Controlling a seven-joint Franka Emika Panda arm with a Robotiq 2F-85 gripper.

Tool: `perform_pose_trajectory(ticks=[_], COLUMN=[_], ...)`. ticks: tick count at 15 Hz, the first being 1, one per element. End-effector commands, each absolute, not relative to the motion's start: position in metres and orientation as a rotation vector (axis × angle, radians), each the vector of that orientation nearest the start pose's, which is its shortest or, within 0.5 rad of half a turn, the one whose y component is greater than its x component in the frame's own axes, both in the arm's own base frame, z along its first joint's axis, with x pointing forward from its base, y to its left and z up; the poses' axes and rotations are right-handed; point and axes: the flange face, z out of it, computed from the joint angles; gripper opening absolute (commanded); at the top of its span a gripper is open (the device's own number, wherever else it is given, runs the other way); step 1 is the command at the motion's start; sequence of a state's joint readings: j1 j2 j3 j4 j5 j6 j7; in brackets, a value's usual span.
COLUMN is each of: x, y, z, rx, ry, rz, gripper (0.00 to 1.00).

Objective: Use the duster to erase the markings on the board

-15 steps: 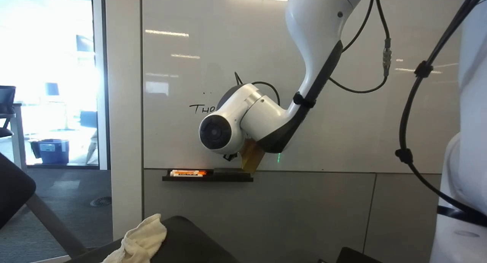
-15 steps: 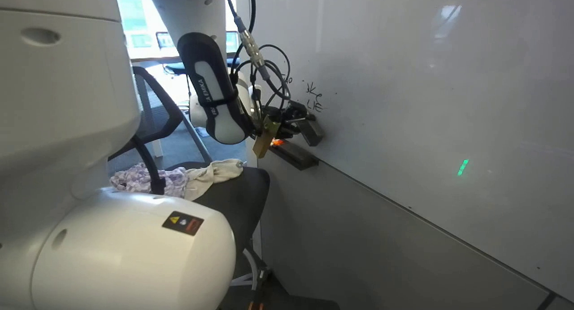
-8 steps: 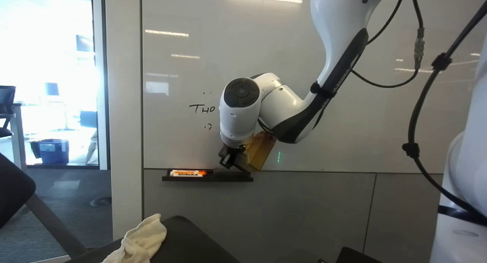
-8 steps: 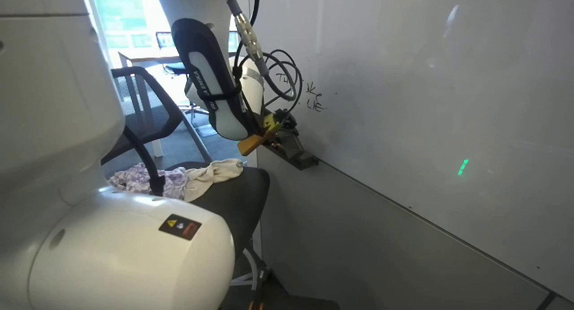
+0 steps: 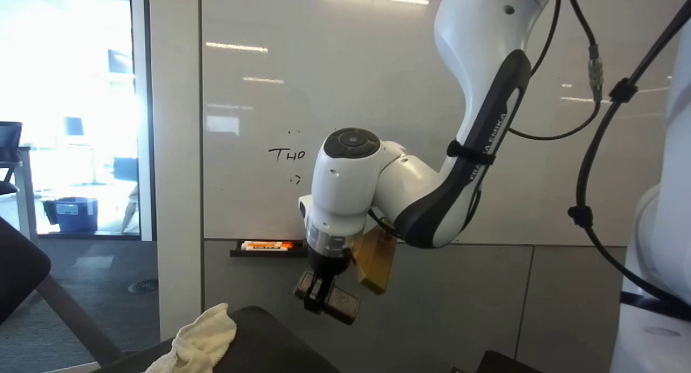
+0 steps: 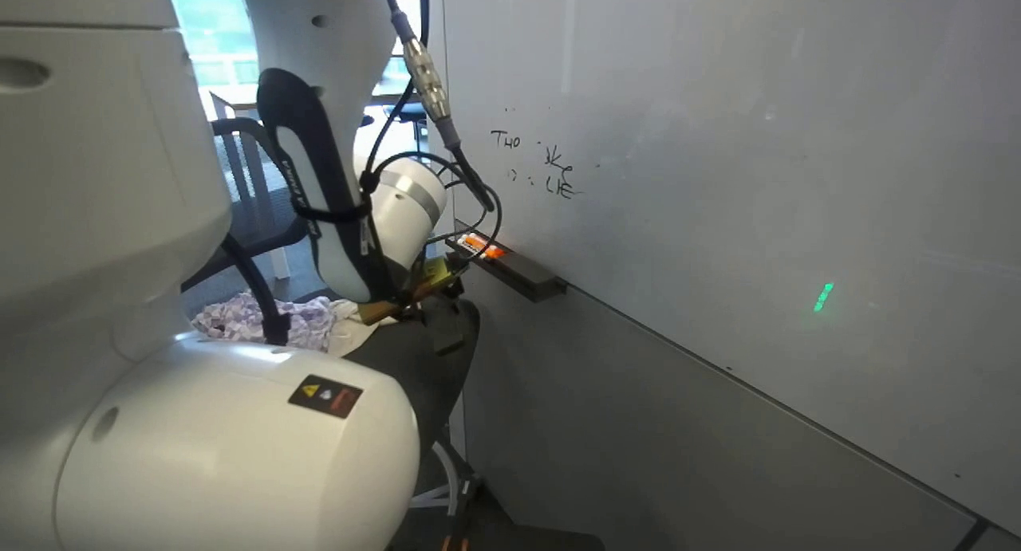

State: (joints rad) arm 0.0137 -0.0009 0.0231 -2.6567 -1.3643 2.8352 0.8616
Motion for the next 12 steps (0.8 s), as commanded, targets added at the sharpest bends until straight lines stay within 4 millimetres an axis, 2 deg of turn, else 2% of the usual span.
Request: perform_pose_trajectory(ticks=[1,3,7,8,9,12], x=[0.382,0.369,0.346,0.344,0.350,0.358], y=[0.115,0.139,0.171,0.178,0.181,0.189], z=[0.202,0.175,0.124,0.118,0.121,0.145], rx=[-3.241,-3.183,-3.063,-3.029,-3.009,-3.005], ry=[-0.923,-0.977,-1.017,-1.021,-1.029,-0.945], rz=[-0.391,-0.243,0.056,0.122,0.146,0.221], gripper=[0.31,0.31,0.31,0.81,0.81,0.99])
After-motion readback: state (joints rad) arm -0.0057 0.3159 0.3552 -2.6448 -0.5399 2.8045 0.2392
